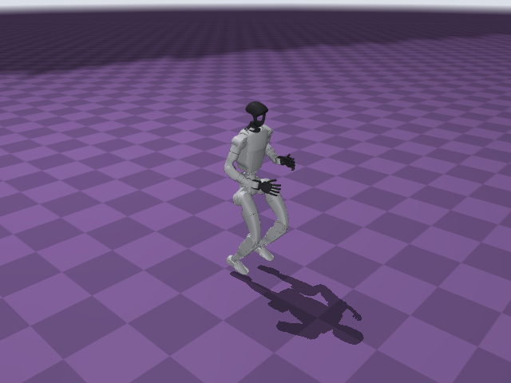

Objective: Run

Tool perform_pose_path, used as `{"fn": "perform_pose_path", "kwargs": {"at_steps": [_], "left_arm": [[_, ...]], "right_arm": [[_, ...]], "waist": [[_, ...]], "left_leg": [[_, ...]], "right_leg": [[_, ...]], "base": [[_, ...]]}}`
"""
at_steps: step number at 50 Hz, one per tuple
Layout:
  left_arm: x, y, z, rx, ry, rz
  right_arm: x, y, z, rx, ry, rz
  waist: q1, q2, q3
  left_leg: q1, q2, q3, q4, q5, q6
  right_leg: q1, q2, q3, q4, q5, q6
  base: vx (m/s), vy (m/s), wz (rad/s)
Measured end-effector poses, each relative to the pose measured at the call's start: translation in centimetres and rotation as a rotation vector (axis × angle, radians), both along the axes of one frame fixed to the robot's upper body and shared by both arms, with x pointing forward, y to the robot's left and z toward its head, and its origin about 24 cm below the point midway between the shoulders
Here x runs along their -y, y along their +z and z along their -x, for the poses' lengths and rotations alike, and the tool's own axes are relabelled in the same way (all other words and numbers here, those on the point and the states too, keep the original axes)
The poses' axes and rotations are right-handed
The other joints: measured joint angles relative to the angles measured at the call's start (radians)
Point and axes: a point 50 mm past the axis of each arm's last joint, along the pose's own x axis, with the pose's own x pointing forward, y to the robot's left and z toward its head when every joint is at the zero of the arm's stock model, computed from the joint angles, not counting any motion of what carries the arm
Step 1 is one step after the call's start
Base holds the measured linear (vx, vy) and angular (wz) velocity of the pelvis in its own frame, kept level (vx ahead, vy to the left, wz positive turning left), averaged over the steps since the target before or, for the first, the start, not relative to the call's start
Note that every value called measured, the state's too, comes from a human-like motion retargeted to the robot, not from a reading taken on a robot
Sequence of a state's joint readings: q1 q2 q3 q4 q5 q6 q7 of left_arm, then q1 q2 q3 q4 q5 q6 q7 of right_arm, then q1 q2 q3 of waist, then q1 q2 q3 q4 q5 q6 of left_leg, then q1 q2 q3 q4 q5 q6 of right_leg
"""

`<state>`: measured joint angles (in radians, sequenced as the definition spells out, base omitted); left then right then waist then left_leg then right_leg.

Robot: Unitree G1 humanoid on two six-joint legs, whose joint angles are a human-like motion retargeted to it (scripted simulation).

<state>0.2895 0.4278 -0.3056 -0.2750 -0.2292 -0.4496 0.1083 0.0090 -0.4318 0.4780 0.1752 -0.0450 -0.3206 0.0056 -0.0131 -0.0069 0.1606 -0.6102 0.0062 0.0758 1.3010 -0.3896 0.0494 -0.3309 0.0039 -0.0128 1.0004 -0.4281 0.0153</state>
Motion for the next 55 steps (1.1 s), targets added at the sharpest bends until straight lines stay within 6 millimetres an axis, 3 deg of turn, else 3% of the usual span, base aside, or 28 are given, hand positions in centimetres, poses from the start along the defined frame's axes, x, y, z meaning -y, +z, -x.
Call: {"fn": "perform_pose_path", "kwargs": {"at_steps": [3,6,8,10,12,13,15,18,20,22,25,28,30,33,35,37,38,40,43,45,47,50,52,55], "left_arm": [[1.0,2.6,-0.3,0.125,-0.062,0.035],[0.8,3.0,0.3,0.132,-0.061,0.050],[0.2,2.3,1.1,0.076,-0.031,0.043],[-0.7,0.8,2.3,-0.025,0.024,0.035],[-1.8,-1.6,4.0,-0.177,0.094,0.028],[-2.4,-2.9,5.2,-0.262,0.136,0.028],[-3.6,-5.3,8.3,-0.430,0.219,0.034],[-4.7,-6.4,12.3,-0.580,0.282,0.040],[-5.0,-6.4,13.5,-0.618,0.292,0.053],[-4.8,-6.1,13.4,-0.615,0.268,0.054],[-3.9,-5.4,11.6,-0.551,0.168,0.023],[-2.4,-3.4,6.9,-0.348,-0.025,-0.080],[-0.7,-0.6,3.2,-0.133,-0.149,-0.128],[2.3,4.8,0.0,0.192,-0.278,-0.091],[3.6,7.2,-0.3,0.329,-0.340,-0.037],[4.0,8.2,0.0,0.380,-0.363,0.002],[3.9,8.4,0.2,0.381,-0.358,0.021],[3.3,7.9,0.6,0.339,-0.326,0.053],[2.0,5.6,1.4,0.203,-0.230,0.053],[0.7,3.3,2.7,0.071,-0.152,0.040],[-0.7,0.8,4.6,-0.085,-0.075,0.030],[-2.7,-1.6,7.8,-0.274,0.016,-0.001],[-3.4,-1.9,8.7,-0.320,0.039,-0.015],[-3.3,-1.0,7.4,-0.242,0.004,-0.045]], "right_arm": [[-0.2,-0.8,1.7,-0.070,-0.004,-0.054],[-0.4,-0.2,1.5,-0.039,-0.013,-0.063],[-0.6,1.1,0.4,0.033,-0.007,-0.051],[-0.7,3.2,-1.4,0.146,-0.011,-0.032],[-0.8,5.5,-3.5,0.260,-0.037,-0.014],[-0.9,6.5,-4.5,0.304,-0.051,-0.010],[-0.9,7.9,-5.6,0.359,-0.059,-0.009],[-1.1,8.9,-5.4,0.388,-0.001,0.001],[-1.1,9.1,-4.5,0.389,0.048,0.003],[-0.9,9.0,-3.5,0.380,0.082,0.000],[-1.0,8.6,-2.0,0.356,0.117,-0.014],[-0.6,7.8,-0.9,0.304,0.131,-0.008],[0.0,6.5,0.0,0.227,0.124,-0.003],[1.5,3.4,2.4,0.049,0.058,-0.024],[2.1,1.4,4.3,-0.066,0.005,-0.055],[2.3,0.3,5.0,-0.124,-0.037,-0.090],[2.2,0.1,5.0,-0.131,-0.051,-0.108],[1.9,0.3,4.5,-0.116,-0.062,-0.135],[1.1,2.0,2.5,-0.023,-0.048,-0.174],[0.7,3.5,1.3,0.051,-0.037,-0.200],[0.6,5.3,0.5,0.135,-0.017,-0.215],[1.0,7.9,0.0,0.264,0.011,-0.200],[1.4,8.8,-0.1,0.309,0.000,-0.188],[2.1,8.0,0.1,0.272,-0.042,-0.193]], "waist": [[-0.028,0.022,-0.030],[-0.027,0.022,-0.041],[-0.009,0.002,-0.040],[0.027,-0.031,-0.029],[0.082,-0.069,-0.013],[0.112,-0.086,-0.009],[0.165,-0.111,-0.015],[0.206,-0.130,-0.039],[0.208,-0.129,-0.057],[0.192,-0.114,-0.064],[0.126,-0.088,-0.064],[0.034,-0.011,-0.059],[-0.031,0.041,-0.051],[-0.115,0.094,-0.035],[-0.161,0.113,-0.030],[-0.178,0.123,-0.031],[-0.179,0.116,-0.028],[-0.165,0.095,-0.013],[-0.095,0.041,-0.001],[-0.037,-0.008,-0.026],[0.031,-0.050,-0.053],[0.127,-0.090,-0.072],[0.157,-0.090,-0.069],[0.131,-0.070,-0.051]], "left_leg": [[0.121,-0.022,-0.046,0.014,0.110,-0.056],[0.188,-0.060,-0.076,-0.054,0.150,-0.075],[0.197,-0.095,-0.082,-0.113,0.091,-0.045],[0.168,-0.142,-0.083,-0.169,-0.039,0.013],[0.103,-0.187,-0.068,-0.208,-0.129,0.084],[0.071,-0.207,-0.060,-0.237,-0.122,0.106],[0.024,-0.235,-0.050,-0.335,-0.035,0.112],[0.018,-0.261,-0.041,-0.608,0.228,0.017],[0.030,-0.264,-0.025,-0.745,0.339,-0.038],[0.032,-0.240,0.009,-0.684,0.304,-0.042],[0.051,-0.197,0.036,-0.350,0.154,0.016],[0.149,-0.099,0.002,0.033,0.031,0.034],[0.268,-0.036,-0.038,0.174,0.011,0.012],[0.504,-0.029,-0.101,0.107,0.077,-0.058],[0.609,-0.026,-0.110,-0.043,0.084,-0.066],[0.605,-0.006,-0.078,-0.198,0.054,-0.044],[0.585,-0.009,-0.057,-0.266,0.039,-0.029],[0.536,-0.030,-0.021,-0.358,-0.003,0.006],[0.408,-0.102,-0.003,-0.449,-0.036,0.048],[0.284,-0.161,0.006,-0.516,0.011,0.060],[0.168,-0.202,0.015,-0.585,0.095,0.053],[0.041,-0.243,0.019,-0.690,0.198,0.017],[-0.007,-0.241,0.025,-0.737,0.209,-0.007],[-0.026,-0.208,0.050,-0.726,0.171,-0.027]], "right_leg": [[-0.094,0.037,0.007,-0.069,0.201,0.054],[-0.166,0.043,0.013,-0.065,0.247,0.073],[-0.183,0.016,0.018,0.045,0.221,0.069],[-0.167,-0.037,0.027,0.223,0.167,0.057],[-0.112,-0.093,0.038,0.369,0.154,0.062],[-0.076,-0.112,0.044,0.411,0.171,0.069],[0.017,-0.119,0.061,0.410,0.245,0.100],[0.144,-0.078,0.086,0.247,0.410,0.182],[0.170,-0.069,0.083,0.152,0.471,0.202],[0.155,-0.065,0.068,0.120,0.452,0.186],[0.091,-0.070,0.056,0.147,0.316,0.124],[-0.038,-0.036,0.016,0.189,0.128,0.030],[-0.150,-0.019,-0.026,0.213,0.052,-0.024],[-0.275,-0.001,-0.068,0.130,0.213,-0.011],[-0.313,0.035,-0.058,-0.064,0.420,0.076],[-0.323,0.077,-0.024,-0.286,0.524,0.173],[-0.327,0.069,-0.025,-0.320,0.530,0.187],[-0.338,0.029,-0.047,-0.177,0.439,0.158],[-0.295,-0.065,-0.032,0.264,0.269,0.078],[-0.209,-0.112,0.013,0.436,0.256,0.077],[-0.050,-0.118,0.046,0.452,0.322,0.119],[0.199,-0.073,0.085,0.292,0.411,0.211],[0.282,-0.053,0.089,0.170,0.325,0.216],[0.252,-0.065,0.043,0.104,0.137,0.151]], "base": [[-0.89,0.09,-0.04],[-0.92,0.05,-0.22],[-0.97,0.01,-0.13],[-1.02,0.00,-0.10],[-1.07,-0.01,-0.12],[-1.09,-0.02,-0.07],[-1.09,-0.03,0.10],[-1.08,-0.02,0.48],[-1.07,0.02,0.63],[-1.07,0.06,0.58],[-1.11,0.10,0.35],[-1.24,0.15,-0.12],[-1.38,0.17,-0.36],[-1.49,0.19,-0.40],[-1.57,0.17,-0.36],[-1.61,0.15,-0.60],[-1.61,0.12,-0.65],[-1.60,0.09,-0.52],[-1.60,0.06,-0.23],[-1.60,0.03,0.03],[-1.58,0.01,0.17],[-1.54,0.01,0.17],[-1.51,0.04,0.14],[-1.48,0.05,0.26]]}}
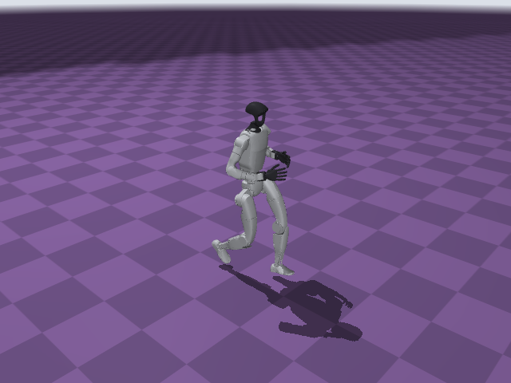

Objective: Run

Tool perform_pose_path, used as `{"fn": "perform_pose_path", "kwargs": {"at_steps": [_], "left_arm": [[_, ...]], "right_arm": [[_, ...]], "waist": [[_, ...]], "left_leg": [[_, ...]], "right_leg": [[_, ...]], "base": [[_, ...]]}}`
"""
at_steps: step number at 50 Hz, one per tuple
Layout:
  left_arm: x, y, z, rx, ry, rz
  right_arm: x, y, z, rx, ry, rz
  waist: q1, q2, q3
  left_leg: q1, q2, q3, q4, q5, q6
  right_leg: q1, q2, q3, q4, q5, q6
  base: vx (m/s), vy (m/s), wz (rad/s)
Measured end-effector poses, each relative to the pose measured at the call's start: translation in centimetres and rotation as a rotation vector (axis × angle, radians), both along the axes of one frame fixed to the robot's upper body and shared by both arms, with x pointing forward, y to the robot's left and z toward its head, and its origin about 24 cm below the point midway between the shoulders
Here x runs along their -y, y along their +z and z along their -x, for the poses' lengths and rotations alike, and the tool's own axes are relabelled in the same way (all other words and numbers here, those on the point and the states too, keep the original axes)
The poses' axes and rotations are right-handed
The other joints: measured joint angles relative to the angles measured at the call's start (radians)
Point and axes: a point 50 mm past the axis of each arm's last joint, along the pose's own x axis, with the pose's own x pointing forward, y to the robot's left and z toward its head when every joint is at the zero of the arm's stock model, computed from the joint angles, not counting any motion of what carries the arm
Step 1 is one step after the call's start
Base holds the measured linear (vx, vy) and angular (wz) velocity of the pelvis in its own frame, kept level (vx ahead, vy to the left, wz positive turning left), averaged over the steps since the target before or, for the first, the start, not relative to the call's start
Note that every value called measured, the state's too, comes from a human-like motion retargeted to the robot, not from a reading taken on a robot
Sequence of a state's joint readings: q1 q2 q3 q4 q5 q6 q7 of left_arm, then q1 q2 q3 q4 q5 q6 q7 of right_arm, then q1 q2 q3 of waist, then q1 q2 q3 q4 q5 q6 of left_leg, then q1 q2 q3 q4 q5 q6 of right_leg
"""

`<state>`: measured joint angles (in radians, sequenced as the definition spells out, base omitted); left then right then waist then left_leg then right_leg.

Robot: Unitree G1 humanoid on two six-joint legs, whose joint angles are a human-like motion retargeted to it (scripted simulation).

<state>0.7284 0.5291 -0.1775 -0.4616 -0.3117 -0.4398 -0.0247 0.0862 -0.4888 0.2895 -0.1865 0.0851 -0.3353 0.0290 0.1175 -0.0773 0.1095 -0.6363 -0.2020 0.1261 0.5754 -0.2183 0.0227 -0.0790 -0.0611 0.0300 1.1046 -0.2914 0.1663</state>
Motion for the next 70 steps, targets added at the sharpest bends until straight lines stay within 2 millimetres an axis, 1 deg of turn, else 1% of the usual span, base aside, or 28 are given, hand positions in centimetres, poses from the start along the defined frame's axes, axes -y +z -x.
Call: {"fn": "perform_pose_path", "kwargs": {"at_steps": [2,6,9,13,15,18,20,22,23,25,27,29,30,32,35,38,40,43,45,47,50,53,55,58,60,63,66,70], "left_arm": [[1.2,1.7,-1.9,0.129,-0.085,-0.008],[4.4,6.8,-5.5,0.464,-0.314,-0.051],[6.2,9.7,-6.6,0.650,-0.439,-0.082],[7.2,11.0,-7.1,0.737,-0.513,-0.106],[7.1,11.0,-7.2,0.735,-0.507,-0.120],[6.1,9.8,-7.2,0.651,-0.474,-0.144],[5.3,8.6,-7.0,0.575,-0.451,-0.168],[4.4,6.9,-6.4,0.470,-0.415,-0.176],[3.9,6.1,-5.9,0.415,-0.394,-0.168],[3.1,4.4,-4.6,0.308,-0.347,-0.147],[2.5,3.2,-3.3,0.228,-0.306,-0.133],[2.0,2.4,-2.3,0.167,-0.281,-0.127],[1.8,2.2,-2.0,0.146,-0.277,-0.128],[1.9,2.2,-2.0,0.143,-0.292,-0.131],[2.5,2.9,-3.0,0.200,-0.352,-0.186],[2.6,4.2,-4.8,0.323,-0.369,-0.286],[2.6,5.0,-6.3,0.414,-0.347,-0.355],[1.7,3.2,-7.0,0.368,-0.249,-0.390],[0.3,0.4,-6.5,0.227,-0.162,-0.401],[-1.9,-3.9,-5.0,-0.002,-0.083,-0.446],[-5.5,-11.3,-0.2,-0.450,-0.022,-0.545],[-7.8,-17.9,6.9,-0.950,-0.033,-0.587],[-7.7,-20.5,11.3,-1.233,-0.055,-0.559],[-6.8,-22.1,14.8,-1.479,-0.064,-0.482],[-6.2,-22.5,15.2,-1.548,-0.047,-0.437],[-5.7,-22.9,13.6,-1.530,0.001,-0.391],[-6.0,-23.0,10.1,-1.433,0.063,-0.360],[-7.7,-21.5,3.8,-1.208,0.113,-0.406]], "right_arm": [[0.1,-2.0,0.8,-0.104,-0.011,-0.028],[0.4,-5.3,2.7,-0.305,-0.014,-0.078],[1.1,-6.6,4.1,-0.387,-0.038,-0.091],[2.0,-7.1,5.5,-0.436,-0.090,-0.120],[2.2,-7.0,5.7,-0.434,-0.107,-0.136],[1.7,-6.3,5.0,-0.394,-0.085,-0.156],[1.0,-5.3,4.1,-0.349,-0.031,-0.159],[0.0,-4.2,3.1,-0.303,0.047,-0.161],[-0.5,-3.6,2.7,-0.283,0.090,-0.163],[-1.4,-2.5,2.3,-0.248,0.170,-0.172],[-1.9,-1.3,2.4,-0.203,0.229,-0.177],[-2.1,-0.2,2.6,-0.164,0.284,-0.164],[-2.1,0.2,2.8,-0.149,0.308,-0.151],[-2.0,0.3,3.1,-0.153,0.346,-0.112],[-1.6,-0.8,3.3,-0.211,0.346,-0.062],[-0.8,-2.9,3.0,-0.298,0.282,-0.015],[-0.1,-4.5,2.3,-0.352,0.226,0.028],[1.2,-6.5,1.9,-0.406,0.139,0.079],[2.2,-7.1,1.5,-0.408,0.063,0.103],[3.7,-7.3,0.7,-0.387,-0.041,0.124],[6.6,-7.4,-0.8,-0.365,-0.226,0.169],[9.5,-9.1,-1.4,-0.450,-0.420,0.155],[10.6,-11.5,-0.7,-0.576,-0.499,0.124],[10.8,-15.5,1.9,-0.798,-0.548,0.066],[10.3,-18.0,3.9,-0.944,-0.550,0.035],[9.1,-21.1,7.7,-1.162,-0.518,0.024],[8.3,-23.3,11.6,-1.363,-0.489,0.028],[7.7,-24.8,16.3,-1.558,-0.457,0.063]], "waist": [[-0.059,0.004,0.012],[-0.174,0.044,0.021],[-0.239,0.088,0.013],[-0.311,0.129,0.008],[-0.332,0.132,0.012],[-0.330,0.114,0.040],[-0.293,0.098,0.066],[-0.238,0.090,0.073],[-0.211,0.085,0.064],[-0.164,0.064,0.028],[-0.120,0.028,-0.008],[-0.082,-0.009,-0.035],[-0.065,-0.024,-0.043],[-0.048,-0.034,-0.046],[-0.058,-0.050,-0.042],[-0.081,-0.032,-0.022],[-0.094,0.006,0.001],[-0.119,0.059,0.023],[-0.130,0.076,0.030],[-0.140,0.073,0.028],[-0.146,0.066,0.021],[-0.153,0.051,0.015],[-0.161,0.038,0.010],[-0.168,0.027,0.013],[-0.168,0.026,0.021],[-0.178,0.016,0.038],[-0.185,0.014,0.055],[-0.182,0.046,0.070]], "left_leg": [[0.021,0.027,0.019,0.129,-0.056,0.015],[0.152,0.127,-0.007,0.524,-0.167,0.038],[0.342,0.167,-0.080,0.689,-0.117,-0.011],[0.599,0.165,-0.168,0.627,-0.014,-0.090],[0.668,0.154,-0.189,0.548,-0.032,-0.096],[0.677,0.132,-0.178,0.443,-0.178,-0.028],[0.630,0.105,-0.155,0.394,-0.309,0.038],[0.536,0.078,-0.140,0.358,-0.359,0.084],[0.478,0.063,-0.137,0.334,-0.351,0.098],[0.361,0.033,-0.136,0.258,-0.247,0.090],[0.267,-0.005,-0.131,0.142,-0.085,0.054],[0.195,-0.040,-0.126,0.030,0.039,0.013],[0.166,-0.051,-0.121,-0.009,0.077,-0.004],[0.111,-0.041,-0.106,0.050,0.031,0.003],[0.057,0.000,-0.101,0.326,-0.133,0.057],[0.083,0.095,-0.129,0.663,-0.264,0.082],[0.151,0.160,-0.153,0.769,-0.301,0.074],[0.275,0.152,-0.167,0.599,-0.264,0.053],[0.320,0.115,-0.155,0.377,-0.193,0.042],[0.332,0.063,-0.133,0.166,-0.106,0.029],[0.322,-0.002,-0.093,-0.053,-0.064,0.046],[0.284,-0.034,-0.031,-0.185,-0.039,0.073],[0.262,-0.043,0.004,-0.262,0.002,0.070],[0.235,-0.024,0.046,-0.306,0.042,0.046],[0.212,0.015,0.070,-0.282,0.033,0.028],[0.178,0.074,0.100,-0.174,-0.004,0.012],[0.164,0.150,0.110,0.037,-0.044,0.014],[0.211,0.273,0.074,0.440,-0.085,0.024]], "right_leg": [[-0.085,-0.015,-0.018,0.032,-0.026,-0.023],[-0.292,0.021,-0.036,0.071,0.095,-0.033],[-0.412,0.088,-0.051,-0.022,0.184,-0.036],[-0.518,0.163,-0.061,-0.194,0.234,-0.029],[-0.570,0.175,-0.059,-0.225,0.247,-0.019],[-0.638,0.158,-0.040,-0.129,0.209,-0.015],[-0.661,0.112,-0.041,0.045,0.125,-0.046],[-0.635,0.061,-0.035,0.254,0.062,-0.093],[-0.606,0.041,-0.023,0.338,0.049,-0.107],[-0.503,0.018,0.002,0.428,0.081,-0.101],[-0.344,0.012,0.021,0.386,0.174,-0.052],[-0.183,0.031,0.040,0.247,0.285,0.023],[-0.112,0.045,0.050,0.163,0.332,0.059],[-0.023,0.073,0.066,0.022,0.360,0.087],[0.018,0.080,0.073,-0.077,0.207,0.043],[-0.024,0.097,0.025,-0.102,-0.063,-0.064],[-0.093,0.120,-0.019,-0.102,-0.189,-0.124],[-0.225,0.152,-0.007,-0.129,-0.131,-0.112],[-0.305,0.126,-0.007,-0.115,-0.031,-0.083],[-0.370,0.075,-0.001,-0.045,0.006,-0.062],[-0.410,-0.009,-0.001,0.089,-0.007,-0.061],[-0.384,-0.071,-0.016,0.134,-0.018,-0.054],[-0.333,-0.077,-0.020,0.089,-0.007,-0.039],[-0.233,-0.048,-0.031,-0.073,-0.035,-0.046],[-0.181,-0.026,-0.050,-0.198,-0.096,-0.079],[-0.163,-0.019,-0.072,-0.298,-0.159,-0.125],[-0.164,0.002,-0.079,-0.338,-0.147,-0.151],[-0.174,0.082,-0.070,-0.369,-0.062,-0.170]], "base": [[-1.43,0.06,0.33],[-1.39,0.08,-0.21],[-1.37,0.06,-0.77],[-1.38,0.02,-0.73],[-1.42,0.01,-0.62],[-1.45,0.01,-0.56],[-1.48,0.01,-0.59],[-1.48,0.00,-0.51],[-1.47,-0.01,-0.27],[-1.45,-0.03,0.10],[-1.41,-0.04,0.50],[-1.37,-0.02,0.62],[-1.35,0.01,0.56],[-1.34,0.03,0.46],[-1.34,0.05,0.27],[-1.38,0.07,0.01],[-1.40,0.08,-0.12],[-1.39,0.11,-0.15],[-1.35,0.14,-0.37],[-1.30,0.14,-0.51],[-1.22,0.14,-0.60],[-1.08,0.12,-0.73],[-0.97,0.08,-0.78],[-0.87,0.03,-0.84],[-0.80,-0.01,-0.87],[-0.76,-0.05,-0.67],[-0.69,-0.08,-0.60],[-0.62,-0.10,-0.76]]}}
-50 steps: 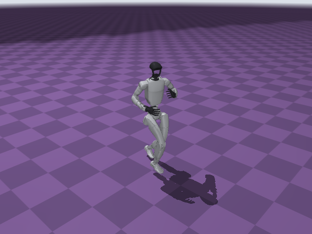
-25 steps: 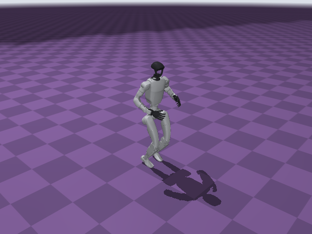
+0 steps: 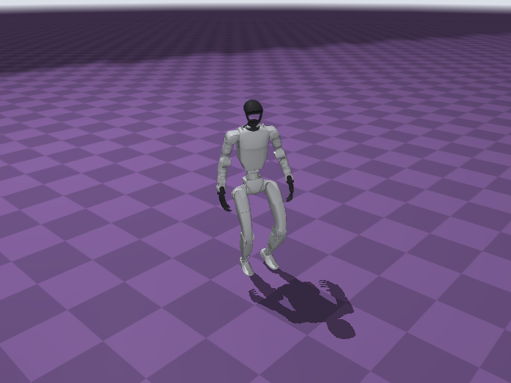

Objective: Run

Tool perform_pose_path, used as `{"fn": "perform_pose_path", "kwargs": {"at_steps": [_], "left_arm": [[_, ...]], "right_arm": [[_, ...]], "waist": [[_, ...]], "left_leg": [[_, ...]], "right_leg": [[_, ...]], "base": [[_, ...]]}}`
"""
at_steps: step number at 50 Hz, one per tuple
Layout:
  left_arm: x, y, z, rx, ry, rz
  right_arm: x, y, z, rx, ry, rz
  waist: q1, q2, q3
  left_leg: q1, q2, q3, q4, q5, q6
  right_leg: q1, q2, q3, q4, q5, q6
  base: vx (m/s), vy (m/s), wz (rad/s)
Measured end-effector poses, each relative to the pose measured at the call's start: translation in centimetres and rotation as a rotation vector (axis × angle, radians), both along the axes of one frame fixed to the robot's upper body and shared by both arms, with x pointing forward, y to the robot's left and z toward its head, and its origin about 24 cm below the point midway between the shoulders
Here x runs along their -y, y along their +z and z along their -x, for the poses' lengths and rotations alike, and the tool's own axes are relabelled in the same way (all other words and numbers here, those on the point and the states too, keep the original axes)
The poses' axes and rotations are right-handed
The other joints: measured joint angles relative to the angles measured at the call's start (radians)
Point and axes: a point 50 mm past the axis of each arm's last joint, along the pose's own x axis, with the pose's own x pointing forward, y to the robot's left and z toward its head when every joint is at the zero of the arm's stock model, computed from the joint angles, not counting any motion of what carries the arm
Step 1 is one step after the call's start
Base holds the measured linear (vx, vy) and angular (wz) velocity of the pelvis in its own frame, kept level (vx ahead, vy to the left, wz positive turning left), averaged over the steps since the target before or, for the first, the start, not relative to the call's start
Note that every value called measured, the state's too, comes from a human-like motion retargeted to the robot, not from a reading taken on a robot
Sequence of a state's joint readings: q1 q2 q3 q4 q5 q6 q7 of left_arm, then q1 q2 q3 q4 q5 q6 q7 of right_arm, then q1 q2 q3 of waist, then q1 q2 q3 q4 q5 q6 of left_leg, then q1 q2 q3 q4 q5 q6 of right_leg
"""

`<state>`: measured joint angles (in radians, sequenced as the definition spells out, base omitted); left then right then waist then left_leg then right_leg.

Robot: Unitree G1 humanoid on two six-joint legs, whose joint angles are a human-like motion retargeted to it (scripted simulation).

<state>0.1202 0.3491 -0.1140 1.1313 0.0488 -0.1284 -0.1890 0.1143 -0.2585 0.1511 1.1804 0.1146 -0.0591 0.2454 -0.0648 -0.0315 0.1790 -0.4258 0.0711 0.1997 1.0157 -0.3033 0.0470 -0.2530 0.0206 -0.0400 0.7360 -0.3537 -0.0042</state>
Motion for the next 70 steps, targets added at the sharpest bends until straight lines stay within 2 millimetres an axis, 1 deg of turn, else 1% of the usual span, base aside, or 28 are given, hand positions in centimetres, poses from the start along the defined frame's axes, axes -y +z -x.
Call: {"fn": "perform_pose_path", "kwargs": {"at_steps": [4,8,10,12,14,16,18,21,25,28,30,33,35,37,41,43,45,47,50,53,55,58,60,63,65,66,68,70], "left_arm": [[-1.1,2.7,-5.6,0.222,-0.104,-0.069],[-0.8,5.1,-9.4,0.397,-0.203,-0.093],[-0.2,6.2,-10.9,0.470,-0.254,-0.090],[0.7,7.1,-12.2,0.522,-0.305,-0.073],[1.6,7.8,-13.5,0.553,-0.350,-0.051],[2.3,8.0,-14.4,0.552,-0.382,-0.031],[3.0,7.2,-14.2,0.498,-0.389,-0.005],[3.7,3.5,-9.8,0.292,-0.337,0.050],[4.6,-0.9,-0.5,-0.064,-0.203,0.137],[5.6,-2.2,6.9,-0.308,-0.107,0.205],[6.1,-2.1,11.0,-0.432,-0.058,0.247],[6.1,-1.6,15.0,-0.543,0.003,0.272],[5.6,-1.2,16.3,-0.573,0.049,0.269],[4.7,-1.0,16.6,-0.572,0.094,0.249],[2.4,-1.0,14.6,-0.502,0.151,0.168],[1.4,-1.0,13.0,-0.454,0.146,0.118],[0.4,-1.0,11.0,-0.401,0.124,0.074],[-0.4,-0.9,8.6,-0.336,0.078,0.037],[-1.6,-0.4,4.3,-0.212,-0.016,-0.022],[-1.7,0.7,-0.9,-0.047,-0.110,-0.053],[-0.9,1.5,-4.0,0.071,-0.154,-0.051],[0.6,3.4,-8.5,0.276,-0.209,-0.042],[1.7,5.0,-11.4,0.403,-0.253,-0.034],[2.9,6.8,-14.3,0.515,-0.309,-0.024],[3.2,6.6,-14.3,0.496,-0.326,-0.017],[3.1,5.6,-13.1,0.443,-0.319,-0.010],[2.9,3.3,-9.3,0.291,-0.288,0.007],[2.5,0.8,-3.8,0.079,-0.241,0.036]], "right_arm": [[-0.2,-0.5,3.7,-0.134,0.015,0.011],[-0.5,-0.8,6.3,-0.220,0.008,0.040],[-0.8,-0.9,7.2,-0.251,0.002,0.046],[-1.3,-1.0,7.7,-0.280,-0.001,0.036],[-1.8,-1.1,7.6,-0.299,-0.007,0.009],[-2.4,-1.2,6.5,-0.299,-0.014,-0.034],[-3.1,-1.3,5.2,-0.284,-0.019,-0.082],[-4.0,-1.4,3.7,-0.248,-0.009,-0.123],[-3.4,-0.9,-0.2,-0.126,0.011,-0.109],[-2.2,-0.1,-3.3,-0.004,0.020,-0.074],[-1.3,0.7,-5.3,0.079,0.024,-0.049],[-0.4,2.1,-8.0,0.211,0.036,-0.015],[-0.2,3.2,-9.7,0.300,0.051,-0.003],[-0.2,4.4,-11.3,0.392,0.065,-0.002],[-0.6,6.4,-14.0,0.530,0.087,-0.009],[-0.9,6.4,-14.0,0.535,0.088,-0.016],[-0.9,5.6,-13.0,0.482,0.072,-0.022],[-0.7,4.0,-10.7,0.374,0.054,-0.017],[-0.2,1.6,-5.7,0.174,0.046,0.009],[0.5,0.2,-0.4,-0.024,0.054,0.054],[0.7,-0.4,3.6,-0.157,0.041,0.076],[-0.1,-0.7,8.8,-0.329,0.008,0.080],[-1.2,-0.7,11.1,-0.413,-0.011,0.052],[-2.8,-0.9,11.5,-0.451,-0.020,-0.029],[-3.6,-1.1,9.9,-0.417,-0.008,-0.087],[-3.6,-1.3,8.6,-0.375,0.005,-0.099],[-3.4,-1.3,5.4,-0.267,0.040,-0.102],[-2.3,-0.7,0.2,-0.099,0.078,-0.069]], "waist": [[-0.018,0.046,-0.007],[-0.061,0.071,-0.027],[-0.080,0.075,-0.032],[-0.091,0.065,-0.028],[-0.088,0.040,-0.010],[-0.071,0.006,0.017],[-0.045,-0.027,0.045],[-0.004,-0.055,0.079],[0.014,-0.089,0.080],[0.018,-0.120,0.042],[0.024,-0.142,0.000],[0.056,-0.177,-0.052],[0.080,-0.197,-0.080],[0.101,-0.204,-0.094],[0.106,-0.176,-0.088],[0.081,-0.165,-0.072],[0.052,-0.150,-0.058],[0.022,-0.131,-0.049],[-0.019,-0.083,-0.041],[-0.048,0.010,-0.043],[-0.074,0.041,-0.051],[-0.102,0.051,-0.051],[-0.099,0.046,-0.043],[-0.052,0.022,-0.014],[-0.005,0.000,0.005],[0.020,-0.007,0.017],[0.069,-0.018,0.039],[0.103,-0.039,0.052]], "left_leg": [[0.174,0.010,-0.098,0.233,0.091,-0.056],[0.401,-0.105,-0.224,0.198,0.247,-0.178],[0.507,-0.156,-0.291,0.113,0.275,-0.210],[0.597,-0.184,-0.339,-0.004,0.215,-0.183],[0.660,-0.204,-0.362,-0.140,0.082,-0.117],[0.694,-0.223,-0.361,-0.286,-0.056,-0.038],[0.694,-0.241,-0.347,-0.403,-0.143,0.027],[0.643,-0.257,-0.307,-0.468,-0.181,0.079],[0.550,-0.296,-0.274,-0.570,-0.109,0.109],[0.456,-0.333,-0.250,-0.648,-0.008,0.101],[0.382,-0.356,-0.229,-0.711,0.073,0.090],[0.247,-0.374,-0.175,-0.728,0.157,0.073],[0.152,-0.369,-0.134,-0.710,0.194,0.060],[0.067,-0.345,-0.101,-0.681,0.204,0.043],[-0.042,-0.252,-0.072,-0.679,0.157,0.002],[-0.065,-0.211,-0.053,-0.665,0.126,-0.013],[-0.070,-0.162,-0.031,-0.585,0.085,-0.009],[-0.058,-0.105,-0.006,-0.389,0.033,0.011],[0.016,-0.008,0.003,0.007,-0.041,0.054],[0.180,0.041,-0.094,0.264,-0.007,0.018],[0.335,-0.013,-0.169,0.281,0.068,-0.043],[0.558,-0.112,-0.287,0.124,0.158,-0.116],[0.655,-0.142,-0.341,-0.017,0.133,-0.112],[0.698,-0.164,-0.356,-0.229,-0.017,-0.042],[0.681,-0.189,-0.341,-0.359,-0.097,0.010],[0.658,-0.202,-0.327,-0.395,-0.125,0.030],[0.606,-0.228,-0.297,-0.448,-0.168,0.070],[0.555,-0.271,-0.270,-0.518,-0.180,0.116]], "right_leg": [[-0.026,0.097,0.012,-0.026,0.102,-0.006],[-0.091,0.154,0.022,-0.020,0.166,0.009],[-0.137,0.173,0.025,-0.006,0.180,0.022],[-0.187,0.181,0.029,0.007,0.189,0.046],[-0.232,0.169,0.035,-0.001,0.209,0.081],[-0.263,0.136,0.033,-0.041,0.214,0.108],[-0.279,0.095,0.020,-0.089,0.197,0.124],[-0.281,0.021,-0.029,-0.018,0.117,0.109],[-0.263,-0.137,-0.046,0.316,-0.011,0.042],[-0.182,-0.247,-0.007,0.500,-0.048,0.025],[-0.105,-0.295,0.030,0.556,-0.032,0.043],[0.057,-0.304,0.091,0.523,0.031,0.110],[0.165,-0.281,0.131,0.440,0.077,0.164],[0.246,-0.246,0.161,0.330,0.083,0.190],[0.293,-0.176,0.157,0.133,-0.082,0.124],[0.269,-0.160,0.129,0.090,-0.179,0.077],[0.230,-0.148,0.087,0.069,-0.206,0.041],[0.186,-0.133,0.051,0.066,-0.188,0.017],[0.103,-0.089,0.005,0.088,-0.137,-0.019],[-0.009,0.017,-0.039,0.101,-0.079,-0.059],[-0.093,0.044,-0.059,0.137,-0.051,-0.069],[-0.204,0.034,-0.089,0.178,0.005,-0.051],[-0.260,0.011,-0.110,0.165,0.056,-0.021],[-0.305,-0.047,-0.132,0.063,0.054,0.020],[-0.310,-0.098,-0.146,-0.013,0.046,0.047],[-0.306,-0.128,-0.158,0.001,0.024,0.049],[-0.286,-0.197,-0.181,0.097,-0.028,0.032],[-0.266,-0.297,-0.177,0.288,-0.092,0.000]], "base": [[-0.60,-0.08,-0.75],[-0.67,-0.02,-0.56],[-0.77,0.02,-0.46],[-0.85,0.03,-0.39],[-0.92,0.04,-0.44],[-0.97,0.05,-0.59],[-1.01,0.05,-0.72],[-1.01,0.03,-0.70],[-0.96,0.01,-0.29],[-0.95,-0.02,-0.16],[-0.95,-0.05,-0.20],[-0.97,-0.09,-0.36],[-1.00,-0.13,-0.50],[-1.03,-0.15,-0.64],[-1.07,-0.19,-0.63],[-1.11,-0.23,-0.29],[-1.09,-0.23,-0.24],[-1.05,-0.20,-0.26],[-1.01,-0.16,-0.29],[-1.01,-0.10,-0.33],[-1.03,-0.02,-0.06],[-1.09,0.05,0.15],[-1.17,0.11,0.18],[-1.24,0.17,0.01],[-1.29,0.21,-0.21],[-1.30,0.22,-0.27],[-1.29,0.22,-0.27],[-1.25,0.20,-0.11]]}}
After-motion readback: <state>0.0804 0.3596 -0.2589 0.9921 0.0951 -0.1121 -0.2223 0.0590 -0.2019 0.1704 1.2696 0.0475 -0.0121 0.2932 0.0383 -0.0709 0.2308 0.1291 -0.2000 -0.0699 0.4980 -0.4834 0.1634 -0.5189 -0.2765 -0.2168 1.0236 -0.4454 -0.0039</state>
